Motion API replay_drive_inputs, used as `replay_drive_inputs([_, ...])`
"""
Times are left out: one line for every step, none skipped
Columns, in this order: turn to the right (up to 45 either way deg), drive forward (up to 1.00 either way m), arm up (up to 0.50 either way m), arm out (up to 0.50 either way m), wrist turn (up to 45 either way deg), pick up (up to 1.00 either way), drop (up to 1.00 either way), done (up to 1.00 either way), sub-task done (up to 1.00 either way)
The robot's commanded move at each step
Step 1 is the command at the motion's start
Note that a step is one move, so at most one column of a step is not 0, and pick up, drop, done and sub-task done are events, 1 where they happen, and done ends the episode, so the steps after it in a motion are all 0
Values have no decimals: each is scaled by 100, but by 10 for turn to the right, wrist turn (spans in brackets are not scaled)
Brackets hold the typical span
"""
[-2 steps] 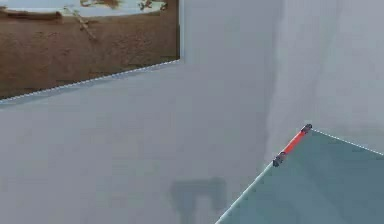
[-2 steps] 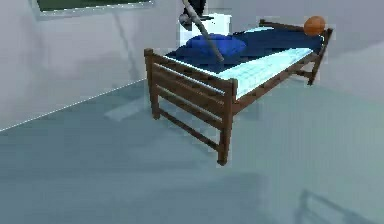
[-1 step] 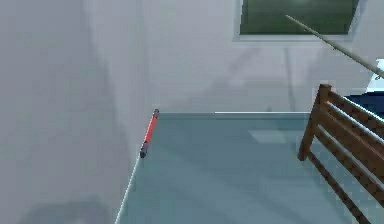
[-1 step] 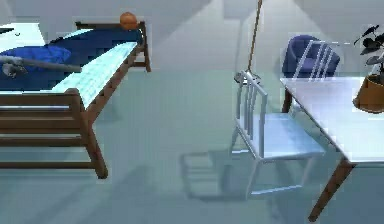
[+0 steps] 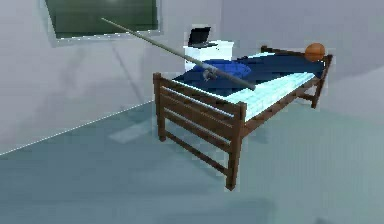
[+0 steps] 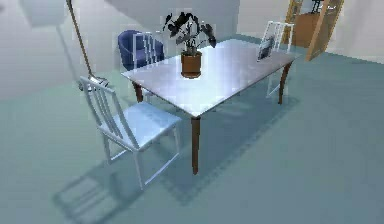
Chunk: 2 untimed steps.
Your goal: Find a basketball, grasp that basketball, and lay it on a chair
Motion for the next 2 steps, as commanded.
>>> replay_drive_inputs([240,0,0,0,0,0,0,0,0])
replay_drive_inputs([0,90,0,0,0,0,0,0,0])
